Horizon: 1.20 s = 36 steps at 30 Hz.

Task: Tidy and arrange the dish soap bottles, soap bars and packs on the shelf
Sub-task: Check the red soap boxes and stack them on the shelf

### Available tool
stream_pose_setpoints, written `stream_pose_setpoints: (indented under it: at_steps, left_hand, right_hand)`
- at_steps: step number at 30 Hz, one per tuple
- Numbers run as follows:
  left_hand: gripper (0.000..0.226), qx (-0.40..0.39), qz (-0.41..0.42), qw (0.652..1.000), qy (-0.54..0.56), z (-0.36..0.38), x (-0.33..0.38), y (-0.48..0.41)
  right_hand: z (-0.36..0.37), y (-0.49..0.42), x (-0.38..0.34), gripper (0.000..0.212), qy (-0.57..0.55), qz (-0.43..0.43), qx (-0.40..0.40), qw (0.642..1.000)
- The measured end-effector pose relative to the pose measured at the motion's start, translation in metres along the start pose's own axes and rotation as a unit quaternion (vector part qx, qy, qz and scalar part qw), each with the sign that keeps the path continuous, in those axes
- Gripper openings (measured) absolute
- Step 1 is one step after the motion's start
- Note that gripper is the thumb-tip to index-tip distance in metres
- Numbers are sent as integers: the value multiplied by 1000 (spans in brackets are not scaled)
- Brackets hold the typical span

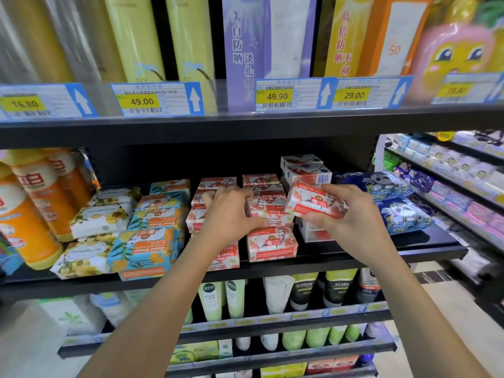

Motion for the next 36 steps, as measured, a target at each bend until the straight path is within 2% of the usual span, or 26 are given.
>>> stream_pose_setpoints:
  at_steps: [7, 13, 16, 19, 25, 33, 36]
  left_hand:
    - [81, 44, -28, 993, 103, -52, -25, 43]
    - [67, 104, -104, 961, 233, -108, -102, 89]
    - [69, 123, -130, 946, 271, -119, -127, 106]
    - [75, 138, -145, 935, 294, -123, -146, 117]
    - [73, 139, -143, 927, 317, -121, -167, 130]
    - [77, 125, -122, 928, 328, -111, -175, 135]
    - [75, 114, -98, 932, 329, -107, -170, 134]
  right_hand:
    - [-7, 4, -7, 75, -4, 0, 16, 1000]
    - [40, 16, -41, 79, 0, -32, -61, 998]
    - [78, 24, -66, 80, 15, -73, -104, 992]
    - [109, 27, -88, 78, 20, -87, -137, 986]
    - [149, 33, -114, 78, 32, -107, -162, 980]
    - [151, 38, -115, 72, 6, -101, -100, 990]
    - [142, 42, -121, 79, -35, -108, -109, 988]
Point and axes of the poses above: each hand's wrist, its own y-axis away from the middle knuckle, its own z-axis out of the palm, x = y × z, the point moved 8 cm from there along -y, towards the middle knuckle, and after that the axes turned 3 degrees about -z, right-handed, at the moved point
